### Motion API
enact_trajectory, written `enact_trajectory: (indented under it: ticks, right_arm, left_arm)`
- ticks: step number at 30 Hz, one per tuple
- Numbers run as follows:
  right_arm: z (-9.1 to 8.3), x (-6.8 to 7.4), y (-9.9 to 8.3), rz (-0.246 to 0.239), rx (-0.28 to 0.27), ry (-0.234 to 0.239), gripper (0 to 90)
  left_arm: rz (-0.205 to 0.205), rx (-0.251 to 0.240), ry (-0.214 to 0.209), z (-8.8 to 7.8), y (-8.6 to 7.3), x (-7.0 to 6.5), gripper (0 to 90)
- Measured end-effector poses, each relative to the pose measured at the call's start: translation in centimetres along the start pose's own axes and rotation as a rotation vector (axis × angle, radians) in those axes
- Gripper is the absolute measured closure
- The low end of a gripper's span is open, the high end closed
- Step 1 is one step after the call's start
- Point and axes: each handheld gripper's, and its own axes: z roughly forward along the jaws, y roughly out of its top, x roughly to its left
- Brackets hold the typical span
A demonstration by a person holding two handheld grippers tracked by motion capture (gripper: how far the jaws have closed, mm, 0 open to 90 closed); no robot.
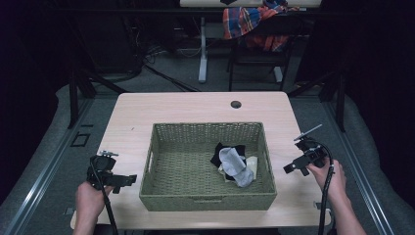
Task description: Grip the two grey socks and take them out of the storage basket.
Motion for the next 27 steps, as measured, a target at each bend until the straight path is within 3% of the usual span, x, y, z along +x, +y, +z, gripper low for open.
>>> enact_trajectory:
  ticks: [3,9,16,20,22,24,27]
  right_arm:
    - [-0.4,0.4,0.1,-0.015,-0.003,-0.006,2.1]
    - [-1.9,1.2,0.4,-0.027,-0.081,-0.017,4.1]
    - [-3.0,2.0,1.0,-0.032,-0.044,-0.018,3.9]
    - [-4.0,2.6,1.5,-0.022,-0.069,-0.008,1.9]
    - [-5.0,3.1,1.9,-0.033,-0.086,-0.017,1.1]
    - [-6.1,3.6,2.2,-0.034,-0.124,0.003,0.3]
    - [-7.2,4.2,2.5,-0.061,-0.133,-0.001,0.0]
  left_arm:
    - [0.009,0.001,-0.003,0.0,0.1,-0.2,0.2]
    - [-0.003,-0.005,-0.001,-0.1,0.0,0.2,0.2]
    - [0.007,-0.009,-0.002,-0.2,0.0,0.1,0.2]
    - [-0.004,-0.013,-0.003,-0.3,0.0,0.3,0.2]
    - [-0.004,-0.012,-0.005,-0.2,0.0,0.2,0.2]
    - [-0.004,-0.011,-0.004,-0.2,0.0,0.2,0.2]
    - [-0.007,-0.01,-0.002,-0.2,0.0,0.2,0.2]
